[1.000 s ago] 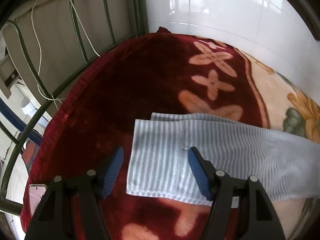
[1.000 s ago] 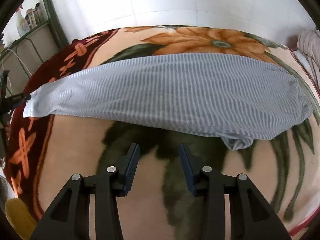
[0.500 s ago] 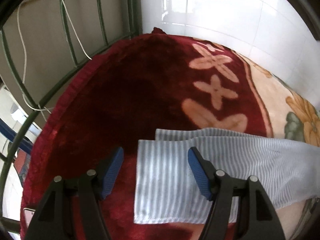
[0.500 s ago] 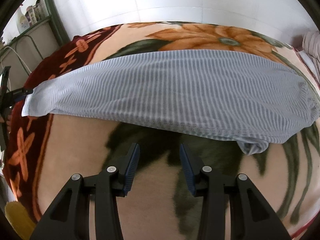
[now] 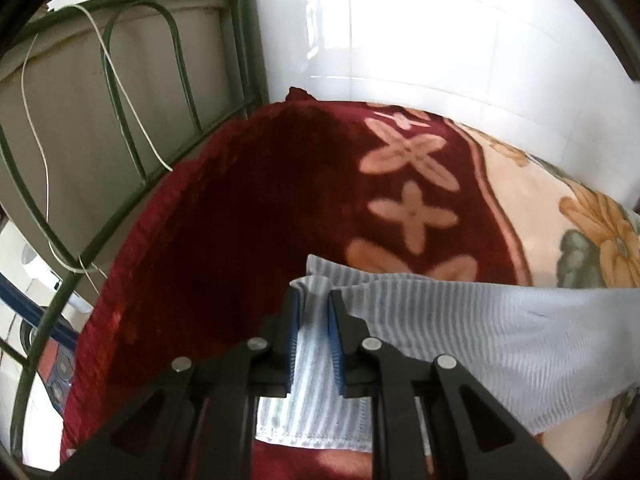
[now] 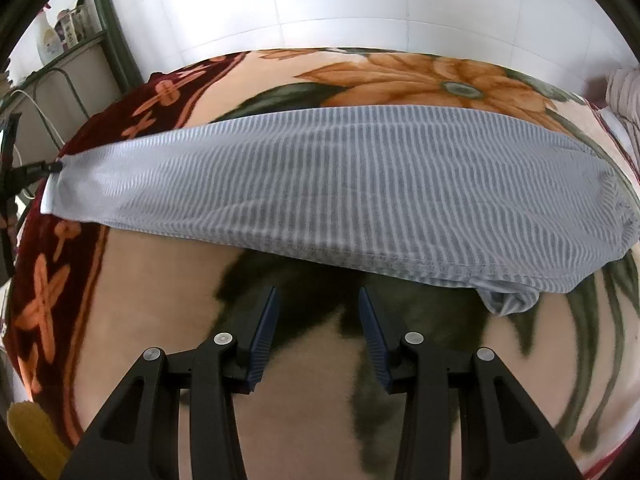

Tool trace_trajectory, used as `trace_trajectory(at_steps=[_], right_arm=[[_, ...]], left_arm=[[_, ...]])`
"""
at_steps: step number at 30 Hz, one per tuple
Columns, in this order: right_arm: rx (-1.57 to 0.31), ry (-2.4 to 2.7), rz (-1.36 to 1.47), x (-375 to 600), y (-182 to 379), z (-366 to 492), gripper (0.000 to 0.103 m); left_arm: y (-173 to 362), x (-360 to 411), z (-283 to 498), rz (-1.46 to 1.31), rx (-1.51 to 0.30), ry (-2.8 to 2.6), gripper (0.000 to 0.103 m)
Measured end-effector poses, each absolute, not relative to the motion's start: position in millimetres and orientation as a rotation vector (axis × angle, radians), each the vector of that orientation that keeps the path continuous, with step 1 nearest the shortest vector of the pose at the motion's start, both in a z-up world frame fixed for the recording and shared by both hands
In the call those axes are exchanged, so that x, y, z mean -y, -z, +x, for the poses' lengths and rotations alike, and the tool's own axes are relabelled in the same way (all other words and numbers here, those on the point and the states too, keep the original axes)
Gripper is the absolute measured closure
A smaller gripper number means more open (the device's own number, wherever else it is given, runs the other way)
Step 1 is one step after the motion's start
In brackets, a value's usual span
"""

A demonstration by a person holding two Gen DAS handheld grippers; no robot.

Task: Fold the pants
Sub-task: 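Grasp the end of the pants strip with the left tool and lift it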

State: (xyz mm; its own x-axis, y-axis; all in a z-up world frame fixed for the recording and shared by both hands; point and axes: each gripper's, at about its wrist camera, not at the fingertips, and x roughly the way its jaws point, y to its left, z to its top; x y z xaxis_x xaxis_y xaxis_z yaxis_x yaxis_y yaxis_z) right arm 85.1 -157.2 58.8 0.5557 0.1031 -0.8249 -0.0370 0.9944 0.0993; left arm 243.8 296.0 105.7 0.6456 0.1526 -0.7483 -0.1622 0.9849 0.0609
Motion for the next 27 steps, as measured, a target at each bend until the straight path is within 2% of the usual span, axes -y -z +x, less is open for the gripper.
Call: trace_trajectory(at_steps=[5, 8, 10, 12, 18, 23, 27], right_arm=[[-0.981, -0.082, 0.073, 160, -58, 85, 0.061], [-0.980, -0.080, 0.077, 160, -57, 86, 0.061], [-0.979, -0.081, 0.092, 161, -57, 85, 0.060], [-0.977, -0.086, 0.098, 161, -57, 84, 0.060], [-0.937, -0.085, 0.080, 159, -73, 78, 0.061], [-0.913, -0.067, 0.081, 169, -81, 73, 0.061], [-0.909, -0.049, 0.100, 181, -80, 71, 0.060]], left_arm=[[-81, -297, 266, 0.102, -0.932, -0.269, 0.080], [-82, -302, 258, 0.091, -0.917, -0.286, 0.074], [-88, -305, 247, 0.043, -0.912, -0.283, 0.047], [-96, -303, 232, -0.004, -0.893, -0.269, 0.038], [-95, -288, 204, -0.203, -0.948, -0.209, 0.032], [-70, -284, 194, -0.456, -1.027, -0.214, 0.031], [-52, -287, 191, -0.693, -0.959, -0.181, 0.012]])
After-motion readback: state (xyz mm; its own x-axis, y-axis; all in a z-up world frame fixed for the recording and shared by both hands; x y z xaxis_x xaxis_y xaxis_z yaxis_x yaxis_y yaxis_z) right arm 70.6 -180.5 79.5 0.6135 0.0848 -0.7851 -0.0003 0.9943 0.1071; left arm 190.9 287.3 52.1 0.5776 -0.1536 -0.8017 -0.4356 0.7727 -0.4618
